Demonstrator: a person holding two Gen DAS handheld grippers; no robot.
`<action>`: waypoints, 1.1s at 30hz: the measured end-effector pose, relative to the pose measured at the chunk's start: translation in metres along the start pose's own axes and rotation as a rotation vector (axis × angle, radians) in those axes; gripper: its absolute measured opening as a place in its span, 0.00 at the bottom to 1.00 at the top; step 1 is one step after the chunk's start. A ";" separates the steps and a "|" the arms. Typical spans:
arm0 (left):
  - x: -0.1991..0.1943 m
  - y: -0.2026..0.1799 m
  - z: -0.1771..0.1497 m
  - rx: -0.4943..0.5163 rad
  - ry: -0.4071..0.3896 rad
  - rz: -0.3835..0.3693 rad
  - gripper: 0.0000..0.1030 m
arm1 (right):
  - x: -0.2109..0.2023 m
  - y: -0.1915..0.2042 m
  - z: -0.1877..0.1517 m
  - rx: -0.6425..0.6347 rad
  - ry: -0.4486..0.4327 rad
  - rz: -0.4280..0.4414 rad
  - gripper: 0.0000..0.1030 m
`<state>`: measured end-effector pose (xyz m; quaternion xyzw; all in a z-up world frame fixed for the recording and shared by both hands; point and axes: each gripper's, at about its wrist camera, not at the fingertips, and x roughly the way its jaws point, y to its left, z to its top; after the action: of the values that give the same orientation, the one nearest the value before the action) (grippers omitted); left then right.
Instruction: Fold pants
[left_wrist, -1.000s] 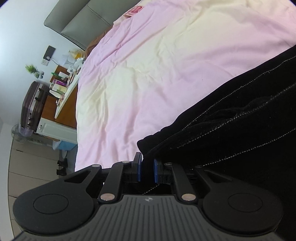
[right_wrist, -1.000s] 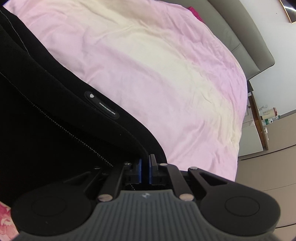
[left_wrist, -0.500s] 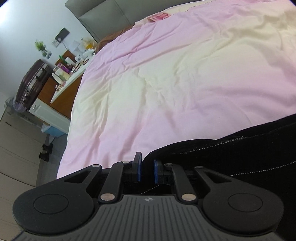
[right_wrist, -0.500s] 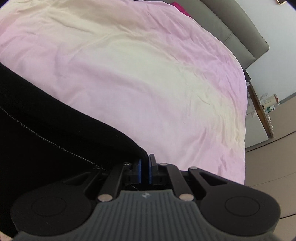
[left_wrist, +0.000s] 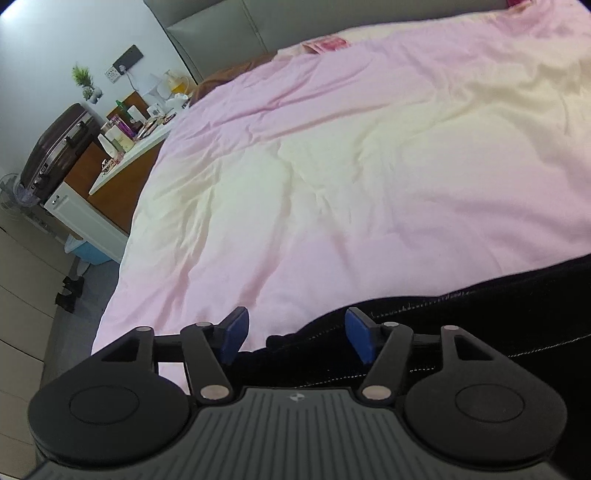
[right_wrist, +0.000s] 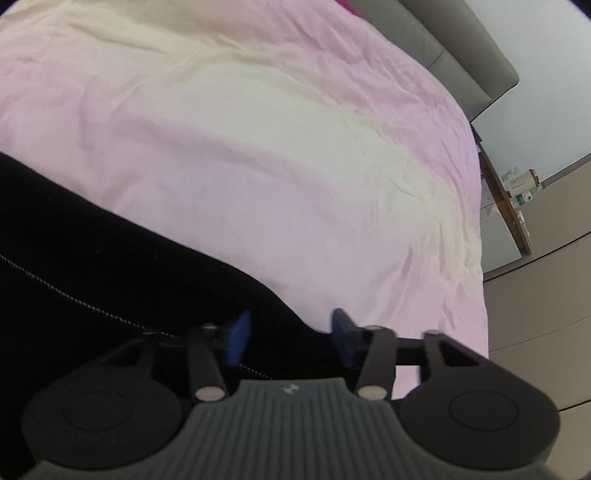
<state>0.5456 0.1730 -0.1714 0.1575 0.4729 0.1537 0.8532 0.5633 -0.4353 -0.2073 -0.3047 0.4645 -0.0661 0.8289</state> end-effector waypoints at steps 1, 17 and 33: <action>-0.010 0.004 0.000 -0.015 -0.014 -0.014 0.70 | -0.009 -0.004 0.000 0.020 -0.019 0.006 0.62; -0.041 -0.101 -0.066 0.001 -0.063 -0.353 0.47 | -0.132 0.181 0.019 0.225 -0.124 0.671 0.37; 0.013 -0.124 -0.023 -0.053 -0.023 -0.256 0.41 | -0.069 0.250 0.112 0.244 -0.083 0.508 0.43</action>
<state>0.5462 0.0691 -0.2441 0.0751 0.4749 0.0540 0.8752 0.5719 -0.1568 -0.2559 -0.0791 0.4805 0.1009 0.8676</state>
